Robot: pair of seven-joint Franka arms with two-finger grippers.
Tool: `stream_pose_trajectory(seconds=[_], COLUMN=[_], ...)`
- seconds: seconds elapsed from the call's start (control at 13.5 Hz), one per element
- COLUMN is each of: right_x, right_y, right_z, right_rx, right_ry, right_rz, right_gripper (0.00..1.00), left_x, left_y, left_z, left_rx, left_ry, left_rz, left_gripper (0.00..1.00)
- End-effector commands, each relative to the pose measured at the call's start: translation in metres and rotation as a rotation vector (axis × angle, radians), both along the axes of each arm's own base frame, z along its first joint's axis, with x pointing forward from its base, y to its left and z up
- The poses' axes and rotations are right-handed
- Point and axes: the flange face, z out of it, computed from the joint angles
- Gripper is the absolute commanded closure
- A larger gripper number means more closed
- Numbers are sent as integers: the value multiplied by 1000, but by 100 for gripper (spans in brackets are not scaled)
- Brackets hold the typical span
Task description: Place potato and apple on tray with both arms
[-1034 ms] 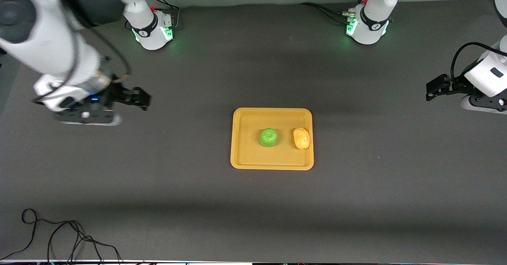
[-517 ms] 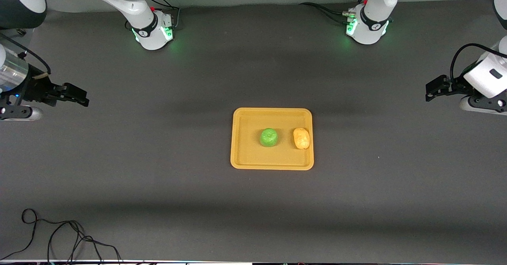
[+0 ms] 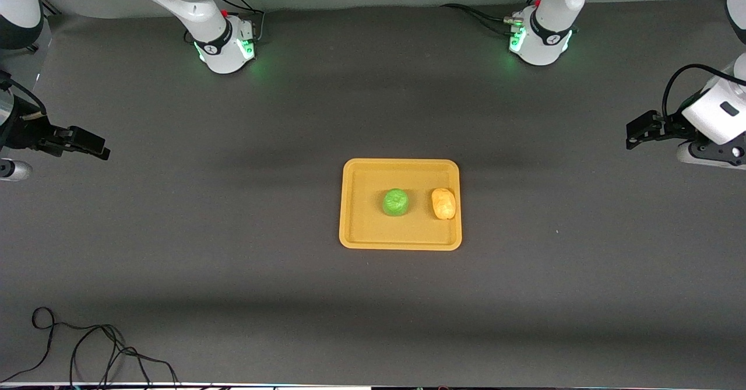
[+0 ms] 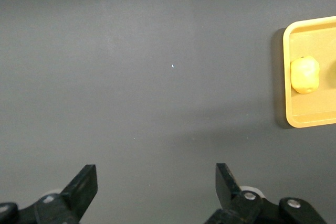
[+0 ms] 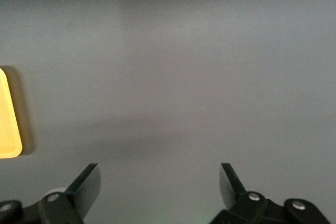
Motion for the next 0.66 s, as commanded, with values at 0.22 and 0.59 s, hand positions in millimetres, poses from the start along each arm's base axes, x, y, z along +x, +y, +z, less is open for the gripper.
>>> stream_pose_trajectory(seconds=[0.22, 0.59], right_x=[-2, -2], right_y=[10, 8], right_z=[10, 12], right_rx=[9, 10], right_ry=[-18, -21], right_rz=[35, 30], right_gripper=[0, 0], left_x=[0, -1], left_y=[-1, 1], left_z=[4, 8], left_rx=[9, 8], left_ry=[4, -3], left_rz=[5, -6], left_gripper=[0, 0])
